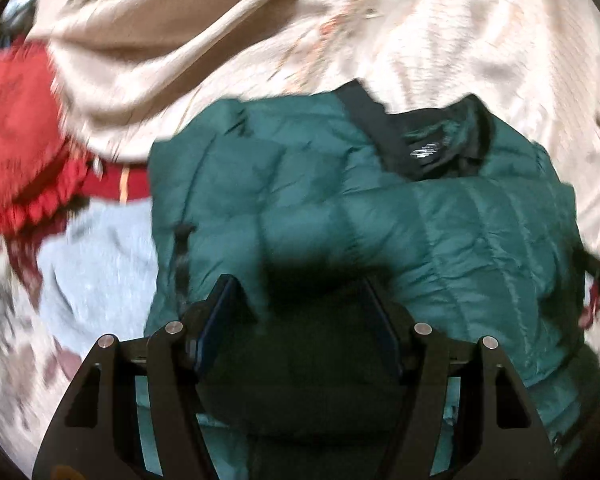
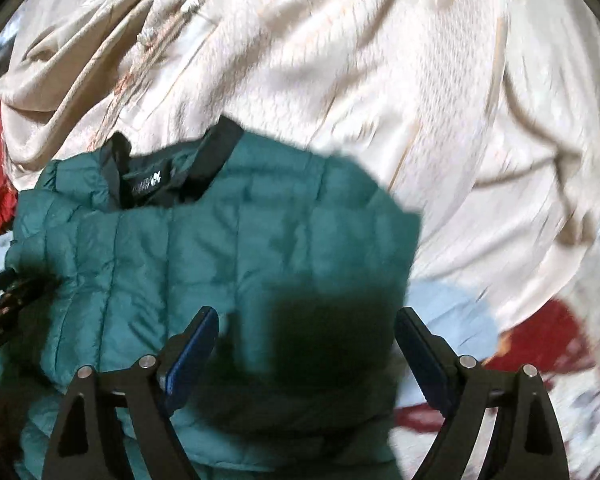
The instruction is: Fold large clothes
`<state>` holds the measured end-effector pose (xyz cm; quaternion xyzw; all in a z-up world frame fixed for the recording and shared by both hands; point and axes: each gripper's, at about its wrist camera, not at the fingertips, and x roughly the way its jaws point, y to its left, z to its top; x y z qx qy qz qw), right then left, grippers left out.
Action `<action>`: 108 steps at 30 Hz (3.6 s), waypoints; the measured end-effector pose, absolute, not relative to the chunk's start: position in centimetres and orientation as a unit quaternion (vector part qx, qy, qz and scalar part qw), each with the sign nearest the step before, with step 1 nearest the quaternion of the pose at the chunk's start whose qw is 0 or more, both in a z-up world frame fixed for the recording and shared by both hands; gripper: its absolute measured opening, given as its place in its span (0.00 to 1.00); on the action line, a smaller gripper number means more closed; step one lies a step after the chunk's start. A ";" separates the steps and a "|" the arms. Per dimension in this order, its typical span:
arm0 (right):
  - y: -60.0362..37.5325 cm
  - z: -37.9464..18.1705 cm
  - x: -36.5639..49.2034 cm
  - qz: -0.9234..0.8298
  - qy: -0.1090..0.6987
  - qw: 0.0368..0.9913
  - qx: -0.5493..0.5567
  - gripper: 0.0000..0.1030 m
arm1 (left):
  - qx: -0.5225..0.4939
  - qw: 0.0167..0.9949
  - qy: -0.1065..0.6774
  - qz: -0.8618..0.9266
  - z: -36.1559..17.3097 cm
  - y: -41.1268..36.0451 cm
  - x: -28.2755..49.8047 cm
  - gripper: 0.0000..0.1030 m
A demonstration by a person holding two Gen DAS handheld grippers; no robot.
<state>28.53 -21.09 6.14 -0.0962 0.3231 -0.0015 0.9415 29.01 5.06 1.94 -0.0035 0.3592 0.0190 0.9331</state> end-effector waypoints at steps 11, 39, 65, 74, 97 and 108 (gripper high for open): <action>-20.7 10.0 25.8 -0.037 0.288 0.948 -0.131 0.86 | 0.038 0.942 0.334 0.007 5.2 3.3 27.0 0.63; -33.0 5.3 6.4 0.173 0.446 0.878 -0.005 0.86 | 0.119 0.916 0.378 -0.056 7.5 13.3 5.4 0.72; -35.0 -3.6 4.5 0.355 0.402 0.840 0.087 0.75 | -0.125 0.855 0.451 -0.223 -2.8 15.2 4.2 0.72; -34.6 -3.7 4.2 0.358 0.403 0.838 0.081 0.75 | -0.081 0.850 0.467 -0.230 -3.3 15.0 4.6 0.73; -32.8 -2.5 3.7 0.316 0.381 0.869 -0.009 0.42 | -0.107 0.874 0.437 -0.185 -3.4 13.8 4.6 0.57; -31.8 7.1 -2.6 0.299 0.287 0.909 -0.039 0.20 | -0.128 0.907 0.354 -0.187 5.3 15.7 0.4 0.11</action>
